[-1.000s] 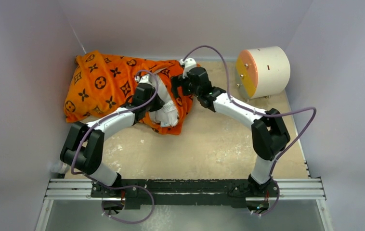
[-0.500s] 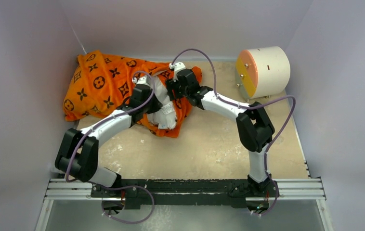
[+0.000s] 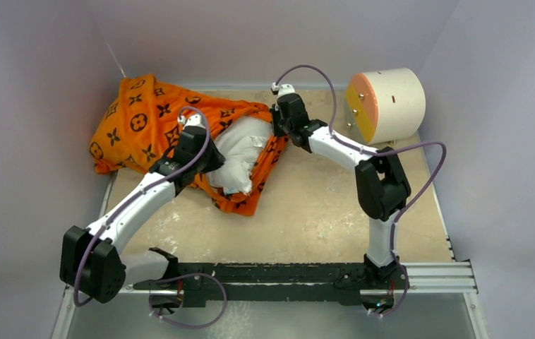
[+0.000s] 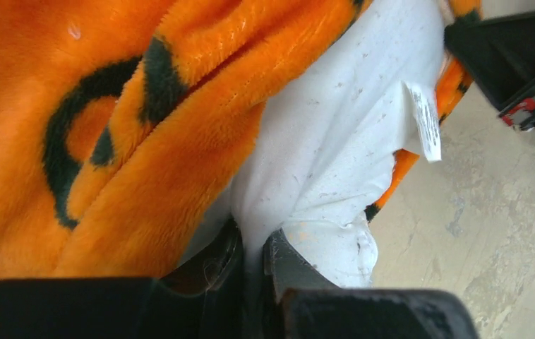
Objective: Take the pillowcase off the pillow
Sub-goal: Remove the pillow from the pillowcase.
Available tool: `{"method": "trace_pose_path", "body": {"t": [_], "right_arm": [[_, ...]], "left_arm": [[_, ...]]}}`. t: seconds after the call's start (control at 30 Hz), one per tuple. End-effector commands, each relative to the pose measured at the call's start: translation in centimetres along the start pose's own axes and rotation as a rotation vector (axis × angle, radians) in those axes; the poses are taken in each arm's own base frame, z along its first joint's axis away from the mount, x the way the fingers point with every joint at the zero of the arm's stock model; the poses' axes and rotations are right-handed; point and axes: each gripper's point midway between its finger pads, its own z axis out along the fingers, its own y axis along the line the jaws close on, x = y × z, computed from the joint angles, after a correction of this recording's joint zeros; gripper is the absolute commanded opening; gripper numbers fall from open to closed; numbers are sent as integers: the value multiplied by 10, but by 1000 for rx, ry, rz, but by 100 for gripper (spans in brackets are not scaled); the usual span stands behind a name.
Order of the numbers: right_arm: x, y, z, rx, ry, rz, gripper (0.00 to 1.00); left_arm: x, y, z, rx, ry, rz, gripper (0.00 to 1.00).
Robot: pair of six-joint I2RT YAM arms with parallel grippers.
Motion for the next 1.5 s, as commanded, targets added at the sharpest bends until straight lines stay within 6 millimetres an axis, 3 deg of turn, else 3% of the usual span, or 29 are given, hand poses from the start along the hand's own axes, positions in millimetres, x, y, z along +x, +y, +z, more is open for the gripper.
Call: {"method": "trace_pose_path", "body": {"t": [0.0, 0.17, 0.3, 0.47, 0.6, 0.7, 0.8, 0.83, 0.93, 1.0, 1.1, 1.3, 1.47], "right_arm": [[3, -83, 6, 246, -14, 37, 0], [33, -116, 11, 288, 40, 114, 1], [53, -133, 21, 299, 67, 153, 4], [69, -126, 35, 252, 92, 179, 15], [57, -111, 33, 162, 39, 190, 29], [23, -82, 6, -14, -49, 210, 50], [-21, -72, -44, -147, -171, 324, 90], [-37, -74, -64, -193, -224, 384, 97], [-57, -80, -117, -305, -321, 551, 99], [-61, -74, -140, -353, -341, 613, 99], [-66, -45, -164, -512, -345, 715, 99], [-63, 6, -167, -653, -298, 803, 99], [-78, 48, -175, -802, -293, 853, 99]], "left_arm": [[-48, 15, -50, -105, -116, 19, 0], [-111, -15, -86, -3, -226, -9, 0], [-137, -39, -108, 87, -259, -13, 0], [-161, -61, -128, 195, -303, -51, 0], [-162, -82, -127, 307, -280, -95, 0], [-155, -85, -118, 341, -270, -111, 0], [-149, -81, -103, 338, -269, -117, 0], [-150, -81, -99, 339, -272, -119, 0], [-158, -90, -91, 373, -290, -143, 0], [-167, -100, -89, 414, -309, -158, 0], [-179, -113, -86, 469, -339, -166, 0], [-194, -137, -89, 552, -360, -170, 0], [-205, -151, -99, 601, -386, -173, 0]]}}
